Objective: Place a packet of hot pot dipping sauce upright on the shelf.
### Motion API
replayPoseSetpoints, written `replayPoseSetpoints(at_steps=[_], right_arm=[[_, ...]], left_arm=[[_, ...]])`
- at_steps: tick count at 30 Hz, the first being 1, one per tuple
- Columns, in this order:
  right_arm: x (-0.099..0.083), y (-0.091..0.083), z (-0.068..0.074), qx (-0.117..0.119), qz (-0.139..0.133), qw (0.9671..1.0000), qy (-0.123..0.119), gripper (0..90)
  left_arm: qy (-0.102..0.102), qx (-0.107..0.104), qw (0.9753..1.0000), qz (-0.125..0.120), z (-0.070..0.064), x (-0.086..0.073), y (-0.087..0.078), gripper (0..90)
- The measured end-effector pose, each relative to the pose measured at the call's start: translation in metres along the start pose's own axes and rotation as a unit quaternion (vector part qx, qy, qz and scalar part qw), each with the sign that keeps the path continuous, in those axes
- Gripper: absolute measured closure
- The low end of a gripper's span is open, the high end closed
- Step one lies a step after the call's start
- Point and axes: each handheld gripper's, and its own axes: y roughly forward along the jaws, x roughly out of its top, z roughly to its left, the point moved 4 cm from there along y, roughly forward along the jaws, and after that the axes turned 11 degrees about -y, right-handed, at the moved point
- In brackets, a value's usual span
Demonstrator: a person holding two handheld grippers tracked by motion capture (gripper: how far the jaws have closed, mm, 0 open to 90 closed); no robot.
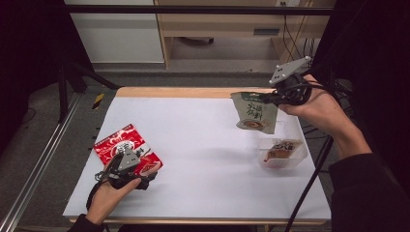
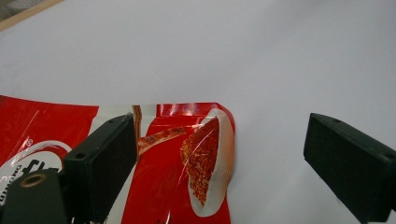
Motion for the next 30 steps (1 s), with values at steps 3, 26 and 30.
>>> replayPoseSetpoints(at_steps=[3,26,30], right_arm=[[-0.013,-0.002,-0.002,-0.002,-0.002,1.0,0.009,90.0],[-0.068,-0.013,-0.001,-0.002,-0.015,0.9991,0.04,90.0],[-0.073,-0.015,-0.003,-0.005,-0.013,0.9991,0.041,90.0]], left_arm=[[-0.002,0.004,1.0,0.004,0.002,0.0,0.0,9.3],[-0.021,0.012,0.9997,0.004,0.006,-0.006,-0.004,9.3],[-0.02,0.011,0.9997,0.005,0.005,-0.006,-0.004,9.5]])
